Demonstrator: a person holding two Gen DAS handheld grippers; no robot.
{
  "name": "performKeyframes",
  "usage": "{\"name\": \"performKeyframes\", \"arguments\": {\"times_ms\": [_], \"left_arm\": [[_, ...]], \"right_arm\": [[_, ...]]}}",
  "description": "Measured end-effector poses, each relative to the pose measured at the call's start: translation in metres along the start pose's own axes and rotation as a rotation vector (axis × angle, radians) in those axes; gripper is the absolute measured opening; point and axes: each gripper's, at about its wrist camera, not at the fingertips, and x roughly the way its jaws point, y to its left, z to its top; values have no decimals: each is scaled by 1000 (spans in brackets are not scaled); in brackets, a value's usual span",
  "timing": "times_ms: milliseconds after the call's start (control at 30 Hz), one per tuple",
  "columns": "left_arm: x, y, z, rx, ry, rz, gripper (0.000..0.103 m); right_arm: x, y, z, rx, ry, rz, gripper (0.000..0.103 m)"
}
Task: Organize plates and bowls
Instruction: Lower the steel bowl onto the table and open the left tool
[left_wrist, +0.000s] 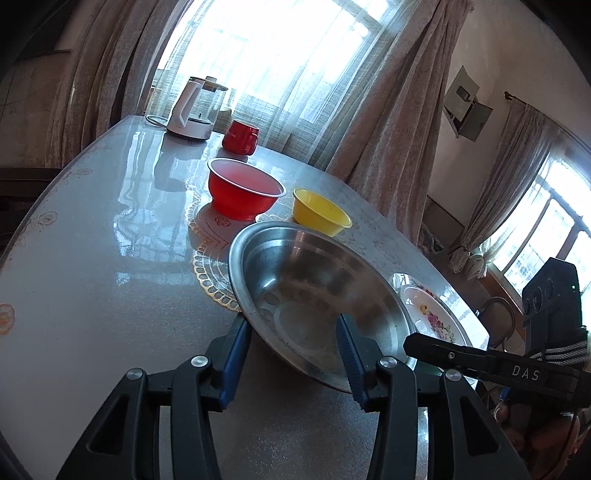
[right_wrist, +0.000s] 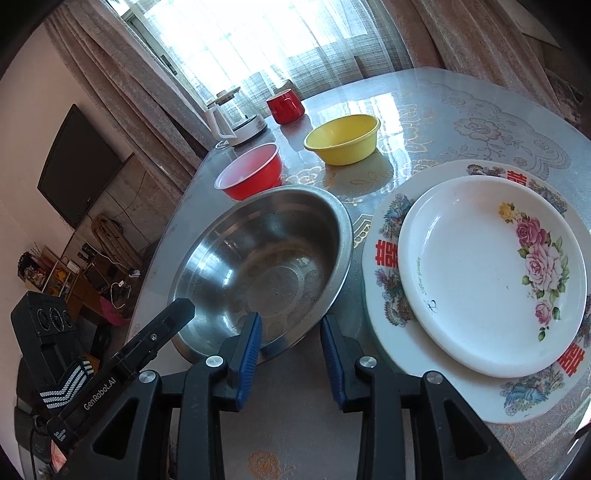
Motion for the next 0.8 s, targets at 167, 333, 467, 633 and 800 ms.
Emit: {"name": "performKeyframes", "arguments": {"times_ms": [167, 333, 467, 633, 800], "left_arm": [[-13, 8, -1, -23, -34, 12, 54], [-20, 8, 12, -29, -25, 41, 57], [-14, -9, 42, -7, -28, 46, 78], [15, -47, 80, 107, -14, 120, 86], [76, -78, 115, 167, 131, 165, 90]], "right_arm": [[-18, 0, 4, -28, -36, -41, 33], [-35, -5, 13, -33, -78, -68, 33], [-40, -11, 28, -18, -116, -86, 33], [-40, -22, 47, 22, -128, -96, 33], [-39, -27, 72, 11, -137, -148, 36]]}}
